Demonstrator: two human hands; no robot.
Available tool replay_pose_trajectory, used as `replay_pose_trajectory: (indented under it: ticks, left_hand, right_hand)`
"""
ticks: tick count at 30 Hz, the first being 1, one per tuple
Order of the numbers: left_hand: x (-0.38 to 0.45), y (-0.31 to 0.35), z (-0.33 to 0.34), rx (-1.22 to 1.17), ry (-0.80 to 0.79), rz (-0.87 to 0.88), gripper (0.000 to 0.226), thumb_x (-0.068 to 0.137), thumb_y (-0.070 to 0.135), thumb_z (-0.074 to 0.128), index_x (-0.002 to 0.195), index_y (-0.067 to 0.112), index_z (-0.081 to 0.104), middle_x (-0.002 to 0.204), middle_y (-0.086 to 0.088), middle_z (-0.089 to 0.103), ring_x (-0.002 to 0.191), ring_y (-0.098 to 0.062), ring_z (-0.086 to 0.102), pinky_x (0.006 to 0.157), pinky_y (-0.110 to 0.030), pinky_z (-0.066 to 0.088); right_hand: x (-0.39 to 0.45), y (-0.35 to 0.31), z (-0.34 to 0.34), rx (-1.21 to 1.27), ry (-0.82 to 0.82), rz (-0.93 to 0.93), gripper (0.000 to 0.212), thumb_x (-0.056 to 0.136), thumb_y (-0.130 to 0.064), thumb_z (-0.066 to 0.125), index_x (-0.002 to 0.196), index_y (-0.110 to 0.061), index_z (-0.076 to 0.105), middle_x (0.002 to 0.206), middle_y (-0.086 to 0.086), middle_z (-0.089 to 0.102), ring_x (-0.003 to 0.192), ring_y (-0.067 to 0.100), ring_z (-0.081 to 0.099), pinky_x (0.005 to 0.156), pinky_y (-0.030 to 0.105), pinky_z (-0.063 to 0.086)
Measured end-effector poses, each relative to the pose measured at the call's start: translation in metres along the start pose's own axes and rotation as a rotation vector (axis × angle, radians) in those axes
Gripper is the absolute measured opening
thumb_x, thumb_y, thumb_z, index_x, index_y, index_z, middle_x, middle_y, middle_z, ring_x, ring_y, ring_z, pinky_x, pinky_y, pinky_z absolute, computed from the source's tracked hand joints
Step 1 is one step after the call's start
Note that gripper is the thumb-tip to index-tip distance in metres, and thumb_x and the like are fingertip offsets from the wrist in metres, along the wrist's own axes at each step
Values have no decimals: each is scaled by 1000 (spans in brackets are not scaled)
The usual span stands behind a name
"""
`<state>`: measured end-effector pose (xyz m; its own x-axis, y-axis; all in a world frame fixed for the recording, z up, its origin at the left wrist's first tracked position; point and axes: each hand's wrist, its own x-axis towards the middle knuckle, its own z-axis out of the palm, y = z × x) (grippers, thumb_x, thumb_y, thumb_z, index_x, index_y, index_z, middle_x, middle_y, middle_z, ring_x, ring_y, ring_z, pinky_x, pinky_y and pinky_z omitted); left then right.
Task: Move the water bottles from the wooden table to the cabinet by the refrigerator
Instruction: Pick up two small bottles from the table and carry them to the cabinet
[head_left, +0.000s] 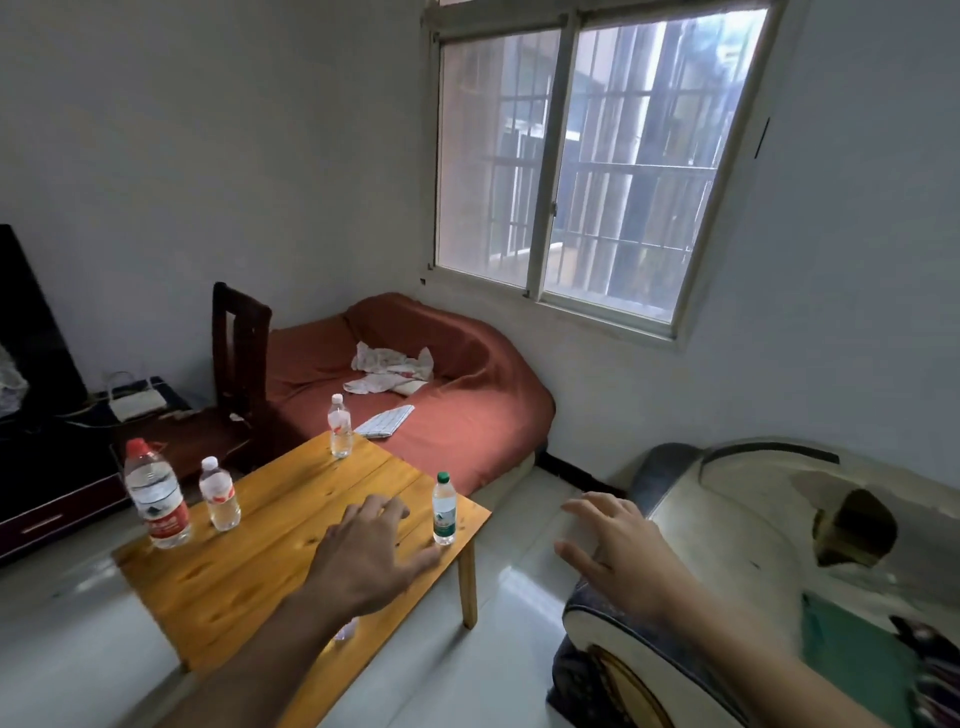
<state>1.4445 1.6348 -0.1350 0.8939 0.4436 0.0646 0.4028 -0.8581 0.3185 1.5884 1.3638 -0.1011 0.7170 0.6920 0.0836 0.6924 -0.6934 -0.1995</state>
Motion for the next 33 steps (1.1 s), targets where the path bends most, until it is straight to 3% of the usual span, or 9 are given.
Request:
replay_pose_trajectory:
  ticks: [14,20,33]
  left_hand:
    - [224,27,46,-3,-25,-135,82,71,87,39,132,33,47,137,9,48,123,-14,48,94,-34,49]
    - [275,-5,52,-35,-34,-242,73,78,79,51,133,32,48,140,7,48,126,-16,46,98,-35,47]
    - [372,-95,96,-240,-49,-372,68,78,75,55,129,29,50,137,4,48,122,-18,47,95,-39,49]
  right_hand:
    - [238,109,36,95,-45,-66,58,95,-64,39,145,-36,37,152,-7,38,141,21,31,108,43,39]
    - [315,102,56,140,-109,-118,56,96,-62,40,145,-35,39,151,-7,39,142,19,31,109,40,38]
    - [451,52,101,60,-200,-200,57,95,-55,49,145,-30,40,150,-3,42,138,22,35,108,42,39]
